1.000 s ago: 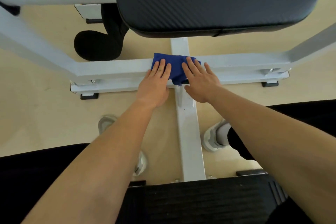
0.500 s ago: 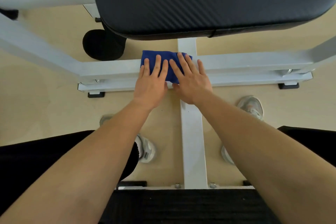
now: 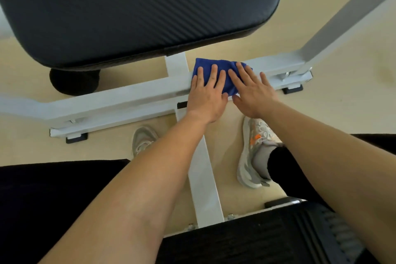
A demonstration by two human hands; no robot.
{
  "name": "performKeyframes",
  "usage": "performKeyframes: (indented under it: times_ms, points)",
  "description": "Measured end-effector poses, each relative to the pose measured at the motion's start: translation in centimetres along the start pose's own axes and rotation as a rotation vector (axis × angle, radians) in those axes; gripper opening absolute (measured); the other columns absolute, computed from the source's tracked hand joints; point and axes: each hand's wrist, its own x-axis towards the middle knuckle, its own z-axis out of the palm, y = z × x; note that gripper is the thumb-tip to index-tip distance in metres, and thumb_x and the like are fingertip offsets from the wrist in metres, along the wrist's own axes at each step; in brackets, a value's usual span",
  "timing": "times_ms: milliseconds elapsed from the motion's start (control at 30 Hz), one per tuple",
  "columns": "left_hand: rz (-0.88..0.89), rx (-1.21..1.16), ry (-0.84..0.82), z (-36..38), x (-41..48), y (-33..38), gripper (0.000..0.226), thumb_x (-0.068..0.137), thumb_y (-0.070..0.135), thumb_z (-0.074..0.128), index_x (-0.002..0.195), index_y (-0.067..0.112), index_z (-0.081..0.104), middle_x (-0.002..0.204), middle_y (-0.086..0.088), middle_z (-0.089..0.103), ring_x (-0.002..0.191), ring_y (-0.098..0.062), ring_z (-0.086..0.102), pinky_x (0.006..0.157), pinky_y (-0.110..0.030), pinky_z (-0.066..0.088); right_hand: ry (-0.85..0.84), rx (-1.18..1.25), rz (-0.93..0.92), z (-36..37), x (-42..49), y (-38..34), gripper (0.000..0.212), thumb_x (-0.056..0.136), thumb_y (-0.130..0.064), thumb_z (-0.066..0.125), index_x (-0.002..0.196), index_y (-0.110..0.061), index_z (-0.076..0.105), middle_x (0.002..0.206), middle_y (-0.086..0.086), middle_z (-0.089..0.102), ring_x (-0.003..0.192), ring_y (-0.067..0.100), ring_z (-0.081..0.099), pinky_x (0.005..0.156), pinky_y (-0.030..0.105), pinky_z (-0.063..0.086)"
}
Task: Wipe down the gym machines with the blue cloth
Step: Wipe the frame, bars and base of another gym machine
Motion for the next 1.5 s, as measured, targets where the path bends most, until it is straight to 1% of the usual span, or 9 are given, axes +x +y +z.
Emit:
performKeyframes:
  times_ms: [133, 333, 467, 633, 767, 933, 1067, 1333, 1500]
  points:
    - [0.010, -0.025, 0.023, -0.1, -0.9, -2.8, 0.063, 0.103, 0.035, 0.035, 0.158, 0.021, 0.007, 0.165, -0.005, 0.004, 0.151, -0.035, 0.000, 0.122, -0.046, 0.010, -0.022, 0.001, -0.008, -0.8, 0.9, -2.4, 0.083, 0.097, -0.039, 0.044, 0.159, -0.024, -0.009, 0.165, 0.004, -0.018, 0.153, 0.028, -0.010, 0.123, 0.047, 0.000]
    - [0.001, 0.117, 0.060, 0.5, -2.6, -6.1, 0.067, 0.100, 0.030, 0.045, 0.157, 0.016, 0.012, 0.164, -0.012, 0.010, 0.149, -0.040, 0.007, 0.120, -0.051, 0.017, 0.056, 0.085, -0.059, 0.6, 1.4, -5.9, 0.085, 0.094, -0.036, 0.048, 0.159, -0.023, -0.006, 0.166, 0.002, -0.016, 0.153, 0.027, -0.011, 0.123, 0.047, -0.002]
    - [0.032, 0.201, 0.035, 0.5, -0.8, -3.0, 0.072, 0.098, 0.031, 0.045, 0.157, 0.015, 0.006, 0.164, -0.013, 0.005, 0.148, -0.045, 0.006, 0.120, -0.053, 0.017, 0.139, 0.060, -0.065, 1.5, 1.0, -1.3, 0.080, 0.095, -0.027, 0.043, 0.160, -0.027, -0.003, 0.167, -0.003, -0.012, 0.154, 0.020, -0.009, 0.122, 0.048, -0.003]
    - [0.098, 0.125, 0.007, 0.5, 3.9, 4.6, 0.070, 0.101, 0.033, 0.036, 0.157, 0.021, -0.003, 0.165, -0.007, -0.007, 0.149, -0.040, -0.006, 0.122, -0.049, 0.006, 0.176, 0.074, 0.069, 2.4, -0.3, 7.0, 0.080, 0.094, -0.025, 0.045, 0.159, -0.029, -0.002, 0.167, -0.006, -0.010, 0.154, 0.017, -0.006, 0.123, 0.047, 0.000]
    - [0.183, 0.106, 0.016, 0.2, 7.4, 8.5, 0.070, 0.099, 0.032, 0.038, 0.157, 0.021, 0.001, 0.165, -0.007, -0.004, 0.150, -0.040, -0.004, 0.122, -0.047, 0.006, 0.200, 0.104, 0.184, 2.8, -0.6, 11.4, 0.081, 0.092, -0.021, 0.046, 0.159, -0.029, 0.002, 0.167, -0.006, -0.007, 0.154, 0.017, -0.002, 0.123, 0.046, 0.003]
    - [0.292, 0.122, -0.002, -0.3, 10.1, 10.7, 0.074, 0.097, 0.035, 0.043, 0.158, 0.021, 0.003, 0.165, -0.006, -0.001, 0.150, -0.037, -0.002, 0.123, -0.045, 0.005, 0.232, 0.113, 0.256, 3.3, -0.9, 13.9, 0.080, 0.090, -0.019, 0.046, 0.159, -0.024, 0.006, 0.167, -0.004, -0.002, 0.154, 0.017, 0.001, 0.123, 0.045, 0.005]
    - [0.345, 0.085, -0.022, -0.9, 10.0, 9.5, 0.074, 0.096, 0.030, 0.046, 0.158, 0.023, 0.006, 0.166, -0.004, 0.000, 0.151, -0.034, -0.001, 0.123, -0.041, 0.006, 0.273, 0.194, 0.322, 3.3, -0.2, 11.4, 0.082, 0.089, -0.022, 0.051, 0.159, -0.016, 0.010, 0.167, 0.006, 0.004, 0.154, 0.028, 0.004, 0.123, 0.046, 0.011]
    - [0.182, 0.129, -0.040, -0.4, 3.6, 3.1, 0.082, 0.094, 0.024, 0.052, 0.157, 0.022, -0.001, 0.165, -0.005, -0.004, 0.151, -0.032, -0.006, 0.123, -0.044, 0.009, 0.163, 0.276, 0.067, 2.7, -0.3, 5.0, 0.084, 0.088, -0.029, 0.046, 0.159, -0.022, 0.001, 0.167, -0.002, -0.012, 0.153, 0.021, -0.013, 0.123, 0.047, 0.002]
    - [0.185, 0.165, -0.041, -0.5, 4.6, 3.5, 0.082, 0.094, 0.030, 0.050, 0.157, 0.022, -0.001, 0.165, -0.006, -0.004, 0.151, -0.035, -0.003, 0.122, -0.045, 0.011, 0.160, 0.247, 0.025, 2.4, -0.1, 7.9, 0.080, 0.093, -0.025, 0.044, 0.159, -0.029, -0.002, 0.166, -0.009, -0.014, 0.153, 0.014, -0.010, 0.123, 0.044, 0.016]
